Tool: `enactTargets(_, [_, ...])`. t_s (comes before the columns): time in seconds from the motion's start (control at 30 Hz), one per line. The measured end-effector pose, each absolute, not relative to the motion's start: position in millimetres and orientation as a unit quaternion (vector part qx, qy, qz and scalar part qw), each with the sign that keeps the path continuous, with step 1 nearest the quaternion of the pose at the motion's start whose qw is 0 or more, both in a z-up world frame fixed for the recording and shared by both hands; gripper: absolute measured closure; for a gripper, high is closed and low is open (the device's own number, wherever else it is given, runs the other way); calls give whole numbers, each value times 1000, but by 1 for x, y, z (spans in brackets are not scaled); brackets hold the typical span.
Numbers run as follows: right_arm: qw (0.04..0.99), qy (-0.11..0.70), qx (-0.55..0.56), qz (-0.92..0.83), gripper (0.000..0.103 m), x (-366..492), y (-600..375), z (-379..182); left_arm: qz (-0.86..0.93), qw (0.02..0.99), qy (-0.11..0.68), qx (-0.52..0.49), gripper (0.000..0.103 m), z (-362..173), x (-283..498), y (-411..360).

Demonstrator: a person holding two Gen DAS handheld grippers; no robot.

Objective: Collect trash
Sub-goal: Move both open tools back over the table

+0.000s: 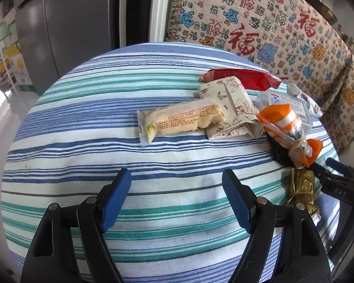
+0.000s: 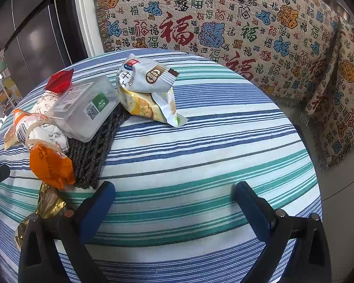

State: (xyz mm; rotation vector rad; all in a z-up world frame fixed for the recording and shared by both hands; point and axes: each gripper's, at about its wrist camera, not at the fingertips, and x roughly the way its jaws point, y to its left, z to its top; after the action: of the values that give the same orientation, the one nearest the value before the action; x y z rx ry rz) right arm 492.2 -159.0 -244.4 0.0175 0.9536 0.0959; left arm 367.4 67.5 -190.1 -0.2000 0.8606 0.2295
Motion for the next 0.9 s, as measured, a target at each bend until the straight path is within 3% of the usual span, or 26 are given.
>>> enactTargets(0.6, [887, 460, 8, 47, 0, 493, -160, -243, 107, 903, 387, -151, 19, -178, 337, 92])
enactTargets(0.9, [887, 460, 8, 47, 0, 493, -160, -243, 103, 901, 406, -116, 19, -190, 354, 74])
